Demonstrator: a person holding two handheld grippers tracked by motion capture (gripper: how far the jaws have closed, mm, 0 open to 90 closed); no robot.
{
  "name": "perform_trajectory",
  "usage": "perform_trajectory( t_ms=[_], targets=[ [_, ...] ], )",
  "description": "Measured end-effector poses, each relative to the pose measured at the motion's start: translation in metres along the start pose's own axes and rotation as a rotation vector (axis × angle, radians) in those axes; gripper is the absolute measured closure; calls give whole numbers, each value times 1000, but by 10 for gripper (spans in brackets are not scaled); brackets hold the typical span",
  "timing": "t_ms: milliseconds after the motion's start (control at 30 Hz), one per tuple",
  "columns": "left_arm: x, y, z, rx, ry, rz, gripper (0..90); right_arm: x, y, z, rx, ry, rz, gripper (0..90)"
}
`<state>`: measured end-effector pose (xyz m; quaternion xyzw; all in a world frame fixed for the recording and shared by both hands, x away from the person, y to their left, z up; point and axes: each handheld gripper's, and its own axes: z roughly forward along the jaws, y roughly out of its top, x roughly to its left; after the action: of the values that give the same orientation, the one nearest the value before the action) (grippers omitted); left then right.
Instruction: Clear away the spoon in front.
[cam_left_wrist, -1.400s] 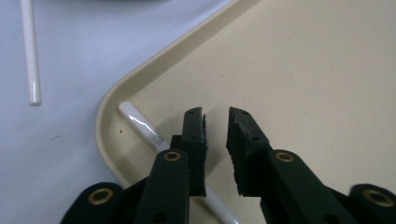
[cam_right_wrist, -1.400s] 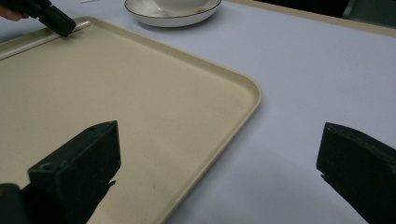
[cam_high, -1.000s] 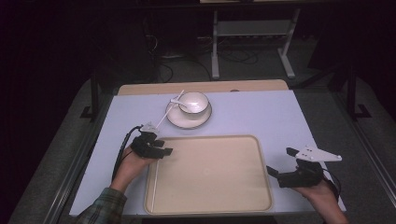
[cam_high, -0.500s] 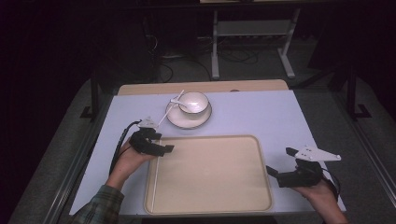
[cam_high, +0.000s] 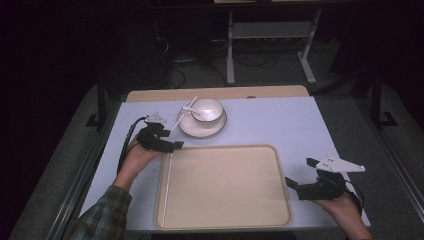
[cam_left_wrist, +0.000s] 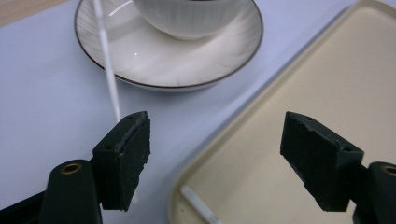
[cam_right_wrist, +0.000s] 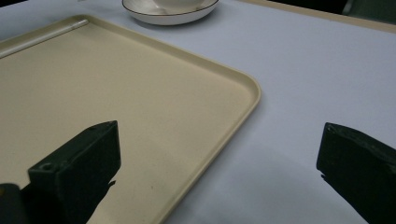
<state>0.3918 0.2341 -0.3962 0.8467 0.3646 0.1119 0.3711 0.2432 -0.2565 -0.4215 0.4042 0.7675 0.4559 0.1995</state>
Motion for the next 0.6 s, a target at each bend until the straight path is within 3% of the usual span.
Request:
perform_trajectory(
  t_ms=[367,600],
  targets=[
    [25,19,15,35,57,-10,309,0,0,0,2,0,2,0],
    [41,27,25,82,86,-14,416,-1,0,0,3,1,4,0]
  ],
)
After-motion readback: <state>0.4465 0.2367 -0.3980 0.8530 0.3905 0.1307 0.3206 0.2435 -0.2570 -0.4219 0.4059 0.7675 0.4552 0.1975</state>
